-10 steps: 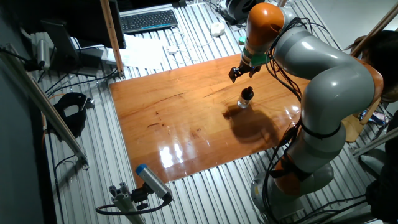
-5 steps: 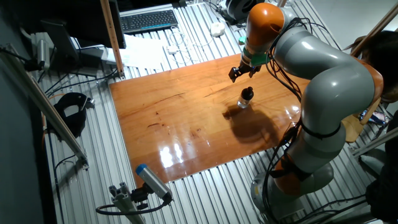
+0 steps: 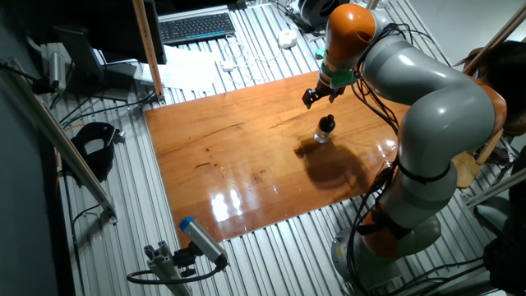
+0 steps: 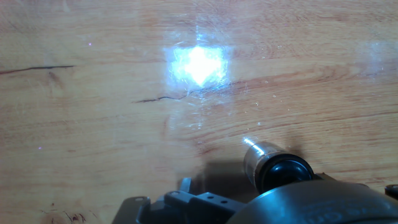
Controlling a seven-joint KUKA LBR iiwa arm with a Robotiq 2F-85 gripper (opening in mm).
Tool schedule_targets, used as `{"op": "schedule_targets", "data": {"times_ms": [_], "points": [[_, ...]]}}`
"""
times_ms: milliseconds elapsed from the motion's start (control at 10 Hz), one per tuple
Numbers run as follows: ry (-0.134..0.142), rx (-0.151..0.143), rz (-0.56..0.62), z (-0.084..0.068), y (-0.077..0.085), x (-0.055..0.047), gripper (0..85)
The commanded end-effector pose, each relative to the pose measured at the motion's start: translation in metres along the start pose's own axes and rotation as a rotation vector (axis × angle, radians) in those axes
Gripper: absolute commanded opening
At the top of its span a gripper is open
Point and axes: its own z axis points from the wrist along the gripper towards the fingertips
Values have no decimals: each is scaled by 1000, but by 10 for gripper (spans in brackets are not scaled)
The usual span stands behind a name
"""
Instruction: Unscrew the lid from the jar
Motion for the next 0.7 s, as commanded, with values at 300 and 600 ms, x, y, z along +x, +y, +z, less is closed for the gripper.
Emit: {"op": "schedule_targets", "data": {"times_ms": [300,600], "points": [[184,-12,2047,-10,-6,10,0],[195,-11,2058,-9,-4,14,0]]}}
